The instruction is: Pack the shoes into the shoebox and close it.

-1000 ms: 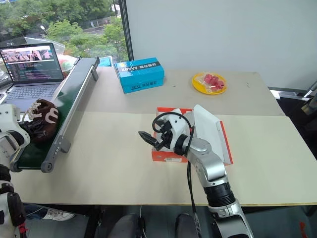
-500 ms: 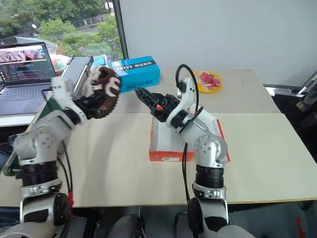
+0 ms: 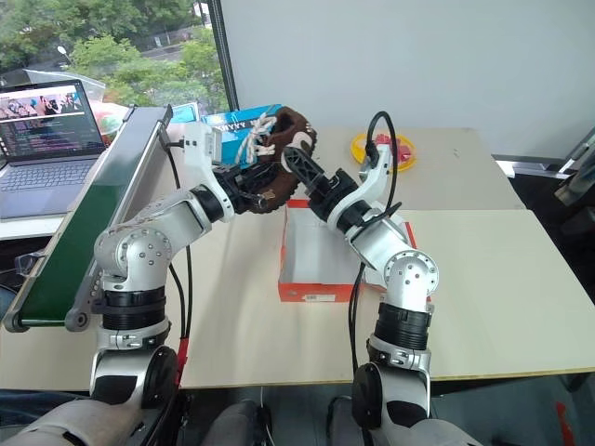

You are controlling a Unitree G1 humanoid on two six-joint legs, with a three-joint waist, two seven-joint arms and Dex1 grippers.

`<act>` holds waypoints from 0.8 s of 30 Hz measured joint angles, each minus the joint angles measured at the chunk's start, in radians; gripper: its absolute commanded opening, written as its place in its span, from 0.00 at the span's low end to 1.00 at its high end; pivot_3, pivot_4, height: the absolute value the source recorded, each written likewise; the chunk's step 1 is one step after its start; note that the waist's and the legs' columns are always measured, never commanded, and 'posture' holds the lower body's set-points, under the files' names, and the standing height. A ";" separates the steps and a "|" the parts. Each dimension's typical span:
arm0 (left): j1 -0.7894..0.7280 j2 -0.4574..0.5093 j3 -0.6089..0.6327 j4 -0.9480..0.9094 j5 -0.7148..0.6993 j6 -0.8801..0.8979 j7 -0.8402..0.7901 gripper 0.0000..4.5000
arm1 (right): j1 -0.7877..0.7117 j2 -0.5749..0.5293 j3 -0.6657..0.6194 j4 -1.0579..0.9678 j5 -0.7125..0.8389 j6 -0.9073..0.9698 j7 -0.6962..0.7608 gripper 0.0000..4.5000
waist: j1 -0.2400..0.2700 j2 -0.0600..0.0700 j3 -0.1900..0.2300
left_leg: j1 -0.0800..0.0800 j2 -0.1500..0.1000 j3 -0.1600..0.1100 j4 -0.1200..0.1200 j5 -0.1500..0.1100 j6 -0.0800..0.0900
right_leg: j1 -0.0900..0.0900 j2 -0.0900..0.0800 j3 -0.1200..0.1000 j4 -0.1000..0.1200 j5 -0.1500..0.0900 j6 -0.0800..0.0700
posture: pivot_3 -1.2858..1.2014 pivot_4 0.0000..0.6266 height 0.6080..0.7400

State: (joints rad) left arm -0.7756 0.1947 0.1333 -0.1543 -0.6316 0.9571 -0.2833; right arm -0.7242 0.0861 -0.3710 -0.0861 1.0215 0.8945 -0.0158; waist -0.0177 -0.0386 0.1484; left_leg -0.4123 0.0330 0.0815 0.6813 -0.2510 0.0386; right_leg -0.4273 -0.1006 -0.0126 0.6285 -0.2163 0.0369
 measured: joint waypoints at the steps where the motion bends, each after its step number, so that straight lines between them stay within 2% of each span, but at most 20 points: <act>1: -0.001 -0.010 -0.008 -0.015 -0.006 0.020 0.007 0.04 | -0.003 -0.001 0.000 0.006 0.007 -0.003 -0.007 1.00 | 0.000 0.000 0.000 | 0.000 0.000 0.000 0.000 0.000 0.000 | 0.000 0.000 0.000 0.000 0.000 0.000 | 0.52 0.24 1.00; 7: -0.014 -0.022 -0.012 -0.049 -0.026 0.072 0.039 0.04 | -0.009 -0.013 0.000 0.030 0.021 -0.029 -0.010 1.00 | -0.001 0.001 0.000 | 0.000 0.000 0.000 0.000 0.000 0.000 | 0.000 0.001 0.001 -0.001 0.000 0.000 | 0.52 0.24 1.00; 11: -0.014 -0.021 -0.010 -0.049 -0.030 0.076 0.044 0.04 | -0.009 -0.012 0.002 0.046 0.023 -0.049 -0.012 0.78 | 0.000 0.001 0.000 | 0.000 0.000 0.000 0.000 0.000 0.000 | 0.000 0.001 0.001 -0.001 0.000 0.000 | 0.52 0.24 1.00; 15: -0.014 -0.019 -0.007 -0.049 -0.036 0.087 0.052 0.04 | -0.010 -0.012 0.002 0.058 0.036 -0.065 -0.019 0.48 | 0.000 0.001 0.000 | 0.000 0.001 0.000 0.000 0.000 0.000 | 0.000 0.001 0.000 -0.001 0.000 0.000 | 0.52 0.24 1.00; 17: -0.013 -0.019 -0.002 -0.051 -0.039 0.094 0.055 0.25 | -0.010 -0.012 0.004 0.059 0.045 -0.067 -0.028 0.37 | 0.000 0.001 0.000 | 0.000 0.001 0.000 0.000 0.000 0.000 | 0.000 0.001 0.001 -0.001 0.000 0.000 | 0.52 0.24 1.00; 18: -0.013 -0.019 0.003 -0.052 -0.041 0.094 0.055 0.30 | -0.010 -0.012 0.004 0.060 0.045 -0.070 -0.031 0.34 | 0.000 0.001 0.000 | 0.000 0.001 0.000 0.000 0.000 0.000 | 0.000 0.001 0.001 -0.001 0.000 0.000 | 0.52 0.24 1.00; 20: -0.013 -0.018 0.033 -0.060 -0.072 0.097 0.052 0.50 | -0.010 -0.012 -0.002 0.063 0.045 -0.090 -0.039 0.21 | 0.000 0.001 0.001 | 0.000 0.001 0.000 0.000 0.000 0.000 | 0.000 0.001 0.001 -0.001 0.000 0.000 | 0.52 0.24 1.00; 21: -0.013 -0.008 0.037 -0.065 -0.080 0.100 0.047 0.56 | -0.011 -0.013 -0.005 0.063 0.045 -0.101 -0.042 0.19 | 0.000 0.001 0.001 | 0.000 0.001 0.000 0.000 0.000 0.000 | 0.000 0.001 0.000 -0.001 0.000 0.000 | 0.52 0.24 1.00; 23: -0.013 0.029 0.039 -0.066 -0.077 0.100 0.042 0.74 | -0.017 -0.020 -0.012 0.064 0.045 -0.115 -0.048 0.16 | -0.001 0.001 0.001 | 0.000 0.001 0.000 0.000 0.000 0.000 | 0.000 0.001 0.001 -0.001 0.000 0.000 | 0.52 0.24 1.00; 24: -0.013 0.052 0.042 -0.063 -0.078 0.101 0.035 0.76 | -0.021 -0.028 -0.011 0.064 0.044 -0.120 -0.051 0.16 | -0.002 0.001 0.001 | 0.000 0.001 0.000 0.000 0.000 0.000 | 0.000 0.001 0.001 -0.001 0.000 0.000 | 0.52 0.24 1.00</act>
State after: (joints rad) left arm -0.7890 0.2463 0.1752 -0.2174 -0.7099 1.0580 -0.2480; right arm -0.7455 0.0578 -0.3823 -0.0219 1.0651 0.7750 -0.0673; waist -0.0196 -0.0371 0.1493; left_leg -0.4123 0.0336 0.0816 0.6814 -0.2509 0.0386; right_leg -0.4275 -0.0993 -0.0119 0.6278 -0.2163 0.0369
